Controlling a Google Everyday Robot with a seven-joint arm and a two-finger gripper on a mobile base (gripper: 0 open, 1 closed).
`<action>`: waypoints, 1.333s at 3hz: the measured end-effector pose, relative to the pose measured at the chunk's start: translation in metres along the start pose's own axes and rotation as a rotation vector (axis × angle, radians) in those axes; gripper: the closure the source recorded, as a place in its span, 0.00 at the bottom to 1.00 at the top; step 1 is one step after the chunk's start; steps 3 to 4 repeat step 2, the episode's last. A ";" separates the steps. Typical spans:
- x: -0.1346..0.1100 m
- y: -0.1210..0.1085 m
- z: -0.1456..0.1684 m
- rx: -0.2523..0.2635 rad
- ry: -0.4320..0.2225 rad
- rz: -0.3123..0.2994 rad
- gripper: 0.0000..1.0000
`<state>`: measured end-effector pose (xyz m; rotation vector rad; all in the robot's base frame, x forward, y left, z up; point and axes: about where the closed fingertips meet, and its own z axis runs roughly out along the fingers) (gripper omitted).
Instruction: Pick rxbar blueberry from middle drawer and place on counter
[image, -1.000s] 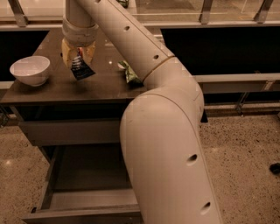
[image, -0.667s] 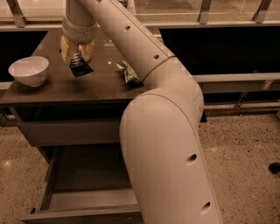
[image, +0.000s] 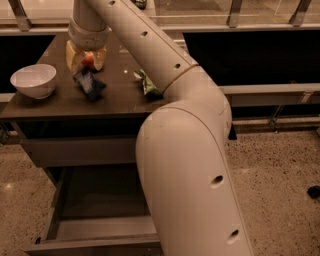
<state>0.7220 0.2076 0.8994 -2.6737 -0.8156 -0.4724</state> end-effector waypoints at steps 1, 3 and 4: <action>0.004 -0.001 0.004 0.004 0.011 -0.001 0.00; 0.004 -0.001 0.004 0.004 0.011 -0.001 0.00; 0.004 -0.001 0.004 0.004 0.011 -0.001 0.00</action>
Offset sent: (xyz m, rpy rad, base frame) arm 0.0029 0.0043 -0.0018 0.0093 -0.0072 0.0004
